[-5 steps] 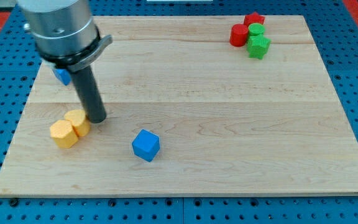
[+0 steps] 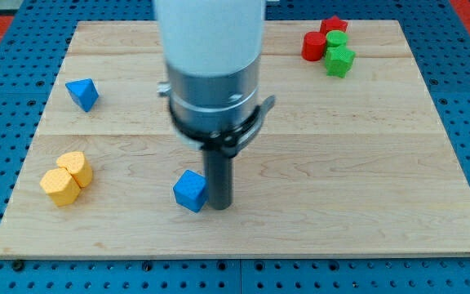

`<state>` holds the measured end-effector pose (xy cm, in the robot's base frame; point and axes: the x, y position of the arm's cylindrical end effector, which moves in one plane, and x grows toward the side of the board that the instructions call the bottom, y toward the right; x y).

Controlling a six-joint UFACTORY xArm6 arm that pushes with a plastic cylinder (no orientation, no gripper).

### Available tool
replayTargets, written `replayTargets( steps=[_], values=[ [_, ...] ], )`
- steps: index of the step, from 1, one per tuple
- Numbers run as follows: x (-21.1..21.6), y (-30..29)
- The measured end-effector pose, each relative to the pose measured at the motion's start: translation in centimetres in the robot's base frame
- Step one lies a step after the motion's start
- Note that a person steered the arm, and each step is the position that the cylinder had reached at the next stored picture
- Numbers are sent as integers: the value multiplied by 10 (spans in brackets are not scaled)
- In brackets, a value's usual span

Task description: Slide the blue blocks closer to the yellow heart

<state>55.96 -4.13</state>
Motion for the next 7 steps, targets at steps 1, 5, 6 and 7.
replayTargets(
  steps=[1,5,6,7],
  values=[
    [-22,-94],
    [-166,-143],
    [-259,-139],
    [-238,-166]
  ],
)
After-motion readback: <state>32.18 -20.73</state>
